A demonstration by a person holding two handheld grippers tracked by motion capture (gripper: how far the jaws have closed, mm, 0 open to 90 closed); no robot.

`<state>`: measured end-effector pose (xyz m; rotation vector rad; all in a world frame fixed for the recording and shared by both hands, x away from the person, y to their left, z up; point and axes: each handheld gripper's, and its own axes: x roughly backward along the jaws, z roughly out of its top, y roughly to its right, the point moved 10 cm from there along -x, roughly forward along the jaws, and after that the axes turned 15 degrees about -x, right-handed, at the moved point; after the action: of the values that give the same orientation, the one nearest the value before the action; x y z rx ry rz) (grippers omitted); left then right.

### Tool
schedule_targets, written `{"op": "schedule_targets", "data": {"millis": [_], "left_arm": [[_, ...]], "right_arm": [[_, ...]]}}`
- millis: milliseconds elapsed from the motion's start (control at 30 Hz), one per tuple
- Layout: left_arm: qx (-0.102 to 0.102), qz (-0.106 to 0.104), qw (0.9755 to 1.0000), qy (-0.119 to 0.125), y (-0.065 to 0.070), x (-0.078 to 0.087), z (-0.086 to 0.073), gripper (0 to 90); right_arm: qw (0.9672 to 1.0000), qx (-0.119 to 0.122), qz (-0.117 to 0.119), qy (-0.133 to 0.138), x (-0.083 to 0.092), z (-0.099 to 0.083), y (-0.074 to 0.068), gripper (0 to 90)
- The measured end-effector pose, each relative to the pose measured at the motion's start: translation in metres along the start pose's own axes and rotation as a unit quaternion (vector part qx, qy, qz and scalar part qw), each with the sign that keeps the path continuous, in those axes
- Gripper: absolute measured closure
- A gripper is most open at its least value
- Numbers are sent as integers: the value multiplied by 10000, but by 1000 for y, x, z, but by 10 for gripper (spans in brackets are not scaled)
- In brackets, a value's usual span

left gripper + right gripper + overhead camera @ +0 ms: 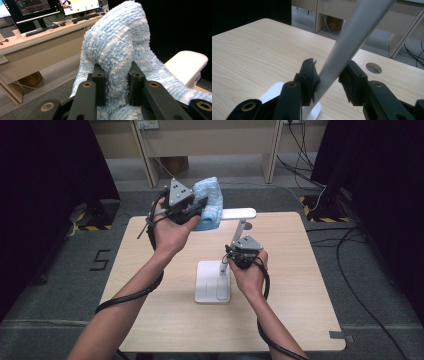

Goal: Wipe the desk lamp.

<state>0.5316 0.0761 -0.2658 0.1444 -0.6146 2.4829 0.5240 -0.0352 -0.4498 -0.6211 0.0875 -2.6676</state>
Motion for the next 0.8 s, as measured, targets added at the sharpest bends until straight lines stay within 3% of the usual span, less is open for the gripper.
{"op": "schedule_targets", "data": {"millis": [800], "left_arm": [[-52,-100,9999,-43,13,-14,8,723]], "right_arm": [[9999,87,-67,31,0,0,0,631]]}}
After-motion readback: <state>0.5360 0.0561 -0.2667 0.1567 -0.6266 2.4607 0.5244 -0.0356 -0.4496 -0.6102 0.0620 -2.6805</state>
